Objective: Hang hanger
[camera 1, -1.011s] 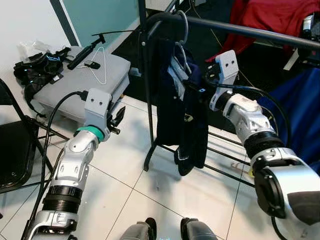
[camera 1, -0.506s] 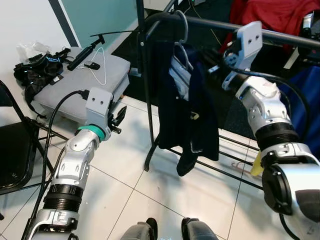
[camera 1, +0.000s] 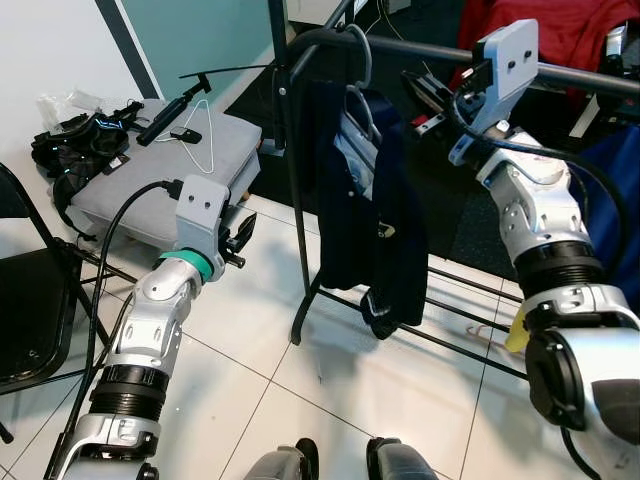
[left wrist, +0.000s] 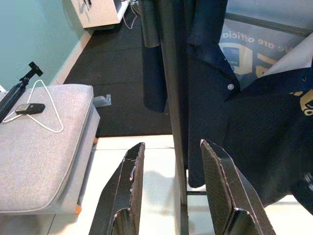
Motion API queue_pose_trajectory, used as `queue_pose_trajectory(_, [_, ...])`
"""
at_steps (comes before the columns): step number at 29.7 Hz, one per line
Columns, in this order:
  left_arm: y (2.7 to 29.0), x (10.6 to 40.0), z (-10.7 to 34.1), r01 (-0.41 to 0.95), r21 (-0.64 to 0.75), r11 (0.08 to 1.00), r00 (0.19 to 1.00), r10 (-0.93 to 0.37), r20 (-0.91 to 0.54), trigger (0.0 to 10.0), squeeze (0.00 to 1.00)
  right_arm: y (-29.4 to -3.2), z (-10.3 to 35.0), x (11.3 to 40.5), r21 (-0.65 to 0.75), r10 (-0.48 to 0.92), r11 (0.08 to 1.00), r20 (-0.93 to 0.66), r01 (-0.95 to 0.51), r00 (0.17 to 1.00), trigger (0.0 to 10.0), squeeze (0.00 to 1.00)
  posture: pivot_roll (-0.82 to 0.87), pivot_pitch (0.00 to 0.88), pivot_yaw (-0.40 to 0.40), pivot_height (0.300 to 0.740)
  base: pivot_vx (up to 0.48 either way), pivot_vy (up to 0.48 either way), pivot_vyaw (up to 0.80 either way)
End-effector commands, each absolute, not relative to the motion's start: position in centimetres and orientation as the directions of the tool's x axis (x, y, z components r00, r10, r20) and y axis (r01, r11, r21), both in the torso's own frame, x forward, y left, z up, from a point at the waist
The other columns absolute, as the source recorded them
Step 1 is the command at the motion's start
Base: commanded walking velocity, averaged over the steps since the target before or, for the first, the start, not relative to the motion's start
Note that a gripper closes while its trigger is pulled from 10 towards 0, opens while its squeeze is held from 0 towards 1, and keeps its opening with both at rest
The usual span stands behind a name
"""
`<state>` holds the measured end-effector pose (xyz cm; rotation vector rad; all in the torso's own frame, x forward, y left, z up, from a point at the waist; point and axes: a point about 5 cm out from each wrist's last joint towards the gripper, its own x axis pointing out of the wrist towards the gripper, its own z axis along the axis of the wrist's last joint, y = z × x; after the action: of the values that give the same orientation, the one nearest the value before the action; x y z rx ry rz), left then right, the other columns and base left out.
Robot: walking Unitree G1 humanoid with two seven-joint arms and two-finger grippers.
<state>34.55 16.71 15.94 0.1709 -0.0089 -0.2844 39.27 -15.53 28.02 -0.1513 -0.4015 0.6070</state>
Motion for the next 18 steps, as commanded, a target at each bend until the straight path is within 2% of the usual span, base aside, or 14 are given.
queue_pose_trajectory(1, [16.8,34.6,15.6,0.282,0.164,0.945,0.959,-0.282,-0.027,10.0,0.0,-15.1,26.9,39.2,-0.264,0.601,0.798,0.284,-0.542,0.747,10.0,1.0,-0.09,0.063,0.148,0.74,0.0,0.0,0.0])
queue_pose_trajectory(9, [16.8,34.5,15.7,0.282,0.167,0.945,0.959,-0.282,-0.028,10.0,0.0,-14.8,25.0,38.8,-0.262,0.608,0.791,0.233,-0.553,0.759,10.0,1.0,-0.09,0.065,0.147,0.74,0.0,0.0,0.0])
queue_pose_trajectory(13, [16.7,34.6,15.7,0.285,0.163,0.945,0.958,-0.284,-0.027,10.0,0.0,-14.6,22.1,39.0,-0.282,0.583,0.796,0.12,-0.536,0.804,10.0,1.0,-0.08,0.067,0.146,0.74,0.0,0.0,0.0])
queue_pose_trajectory(18, [16.8,34.6,15.8,0.282,0.162,0.946,0.959,-0.282,-0.024,10.0,0.0,-14.5,21.9,39.6,-0.324,0.559,0.798,0.082,-0.508,0.825,10.0,1.0,-0.08,0.066,0.145,0.74,0.0,0.0,0.0])
